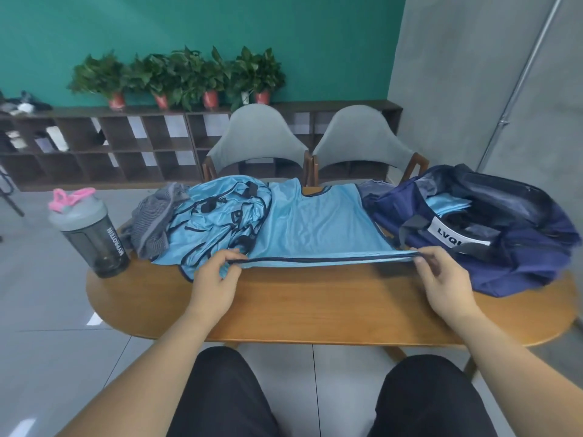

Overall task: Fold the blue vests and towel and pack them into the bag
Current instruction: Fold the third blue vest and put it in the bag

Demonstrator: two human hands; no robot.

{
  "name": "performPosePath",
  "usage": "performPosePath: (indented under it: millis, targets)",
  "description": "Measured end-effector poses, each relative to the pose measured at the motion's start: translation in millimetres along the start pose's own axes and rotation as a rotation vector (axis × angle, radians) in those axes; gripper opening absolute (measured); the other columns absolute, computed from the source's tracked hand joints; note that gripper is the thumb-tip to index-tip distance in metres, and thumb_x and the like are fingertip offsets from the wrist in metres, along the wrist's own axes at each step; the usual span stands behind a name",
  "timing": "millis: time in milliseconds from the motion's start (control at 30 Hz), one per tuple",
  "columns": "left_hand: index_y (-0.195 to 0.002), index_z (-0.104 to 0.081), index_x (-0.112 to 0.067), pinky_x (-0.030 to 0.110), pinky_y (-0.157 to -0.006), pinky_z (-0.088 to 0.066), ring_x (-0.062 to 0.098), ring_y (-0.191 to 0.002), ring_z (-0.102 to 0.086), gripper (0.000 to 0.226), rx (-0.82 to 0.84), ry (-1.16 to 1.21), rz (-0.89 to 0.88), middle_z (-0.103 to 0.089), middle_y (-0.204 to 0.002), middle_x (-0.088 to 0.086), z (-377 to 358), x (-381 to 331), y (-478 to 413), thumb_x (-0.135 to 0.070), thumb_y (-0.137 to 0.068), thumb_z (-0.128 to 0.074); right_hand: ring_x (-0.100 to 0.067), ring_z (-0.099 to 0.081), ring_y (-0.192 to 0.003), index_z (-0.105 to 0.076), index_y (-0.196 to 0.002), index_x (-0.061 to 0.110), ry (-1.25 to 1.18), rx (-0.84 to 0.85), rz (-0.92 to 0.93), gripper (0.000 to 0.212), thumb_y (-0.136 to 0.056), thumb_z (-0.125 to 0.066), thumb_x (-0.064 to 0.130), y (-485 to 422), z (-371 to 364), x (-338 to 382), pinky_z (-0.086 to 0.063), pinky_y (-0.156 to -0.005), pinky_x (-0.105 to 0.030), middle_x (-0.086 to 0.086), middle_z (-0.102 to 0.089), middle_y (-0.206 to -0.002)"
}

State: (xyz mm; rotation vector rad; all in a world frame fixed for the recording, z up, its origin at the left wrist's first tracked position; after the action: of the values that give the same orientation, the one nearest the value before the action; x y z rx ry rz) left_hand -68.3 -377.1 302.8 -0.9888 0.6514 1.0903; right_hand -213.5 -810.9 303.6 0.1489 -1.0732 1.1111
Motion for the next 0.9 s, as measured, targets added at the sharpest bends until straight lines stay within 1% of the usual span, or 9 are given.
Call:
performPosePath:
  millis: [100,233,333,500,567,633,733,800,900]
  targets:
    - [-0.101,-0.069,-0.028,0.034,-0.094,-0.051,0.006,-0.103,-0.066,0.018,-0.056,0.151,0.007,-0.073,-0.103,-0.014,-2.9,-17.3,0.5,-0.014,-0.105,-0.059,0.004,-0.065,-0.102,-0.063,-0.114,0.019,-0.191,-0.088,-0.068,0.01,-0.105,-0.059,0.016,-0.6,-1.4,12.3,-0.042,-0.086,-0.002,0.013,-0.071,-0.108]
    - [-0.113,-0.061,-0.028,0.034,-0.084,-0.049,0.006,-0.094,-0.063,0.01,-0.099,-0.042,-0.151,-0.066,-0.098,-0.015,1.5,-21.9,7.6,-0.028,-0.109,-0.053,0.012,-0.061,-0.095,-0.062,-0.113,0.02,-0.219,-0.153,-0.048,0.008,-0.106,-0.058,0.017,2.4,4.6,24.2,-0.041,-0.083,0.0,0.011,-0.068,-0.105]
    - [-0.124,-0.058,-0.024,0.036,-0.071,-0.043,0.003,-0.075,-0.056,0.024,-0.073,-0.192,-0.21,-0.062,-0.093,-0.014,5.3,-16.2,19.4,-0.037,-0.109,-0.044,0.013,-0.061,-0.094,-0.061,-0.111,0.023,-0.151,-0.116,-0.023,0.009,-0.106,-0.058,0.016,13.8,9.4,22.9,-0.041,-0.083,-0.001,0.01,-0.069,-0.105]
    - [-0.122,-0.053,-0.028,0.042,-0.071,-0.051,0.014,-0.082,-0.063,0.026,-0.004,-0.248,-0.197,-0.066,-0.09,-0.01,9.5,-5.6,41.1,-0.044,-0.106,-0.039,0.008,-0.063,-0.094,-0.058,-0.103,0.037,-0.116,-0.067,0.015,0.022,-0.105,-0.057,0.015,37.1,13.7,24.0,-0.041,-0.079,-0.002,0.015,-0.07,-0.101]
    - [-0.12,-0.054,-0.027,0.037,-0.069,-0.048,0.006,-0.08,-0.062,0.026,0.005,-0.235,-0.176,-0.064,-0.086,-0.013,11.7,-9.6,41.7,-0.045,-0.105,-0.043,0.005,-0.063,-0.092,-0.059,-0.104,0.035,-0.152,-0.104,0.0,0.021,-0.105,-0.056,0.014,38.7,16.2,28.0,-0.042,-0.078,-0.004,0.019,-0.068,-0.103]
    - [-0.114,-0.058,-0.025,0.026,-0.066,-0.043,0.002,-0.077,-0.06,0.02,-0.028,-0.21,-0.172,-0.061,-0.082,-0.016,15.2,-19.7,31.4,-0.041,-0.105,-0.05,0.0,-0.061,-0.089,-0.061,-0.109,0.03,-0.182,-0.149,0.006,0.017,-0.106,-0.056,0.014,29.6,18.5,35.3,-0.042,-0.076,-0.007,0.014,-0.068,-0.098]
    - [-0.099,-0.062,-0.023,0.028,-0.064,-0.042,0.007,-0.068,-0.054,0.017,-0.122,-0.088,-0.1,-0.057,-0.074,-0.013,12.4,-33.4,-7.1,-0.038,-0.106,-0.057,0.0,-0.061,-0.091,-0.063,-0.113,0.021,-0.16,-0.17,-0.013,0.012,-0.106,-0.055,0.014,-7.5,10.3,44.8,-0.042,-0.078,-0.009,0.009,-0.068,-0.098]
    - [-0.091,-0.059,-0.021,0.035,-0.063,-0.039,0.013,-0.065,-0.048,0.024,-0.138,-0.004,0.009,-0.052,-0.071,-0.006,-1.5,-35.3,-38.5,-0.038,-0.107,-0.057,-0.005,-0.06,-0.094,-0.064,-0.114,0.021,-0.06,-0.107,-0.086,0.012,-0.106,-0.055,0.019,-40.5,-6.4,41.6,-0.042,-0.081,-0.019,0.006,-0.068,-0.103]
    - [-0.096,-0.06,-0.011,0.038,-0.067,-0.043,0.022,-0.073,-0.055,0.03,0.072,0.049,0.214,-0.06,-0.084,0.008,-34.2,-22.3,-61.8,-0.04,-0.105,-0.059,-0.024,-0.062,-0.1,-0.067,-0.118,0.017,0.108,0.086,-0.194,0.017,-0.105,-0.056,0.021,-67.1,-38.6,20.4,-0.04,-0.084,-0.03,-0.005,-0.071,-0.11]
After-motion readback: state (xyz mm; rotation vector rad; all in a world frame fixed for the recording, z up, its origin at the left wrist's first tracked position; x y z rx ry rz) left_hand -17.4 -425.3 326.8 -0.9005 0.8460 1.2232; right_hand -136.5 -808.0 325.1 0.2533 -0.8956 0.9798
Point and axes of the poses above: each hand's wrist, its own y-axis away from the middle knuckle, its own z-axis out of the back of the hand, x = y × z, the point moved 3 cm from there along -y, towards the middle knuckle
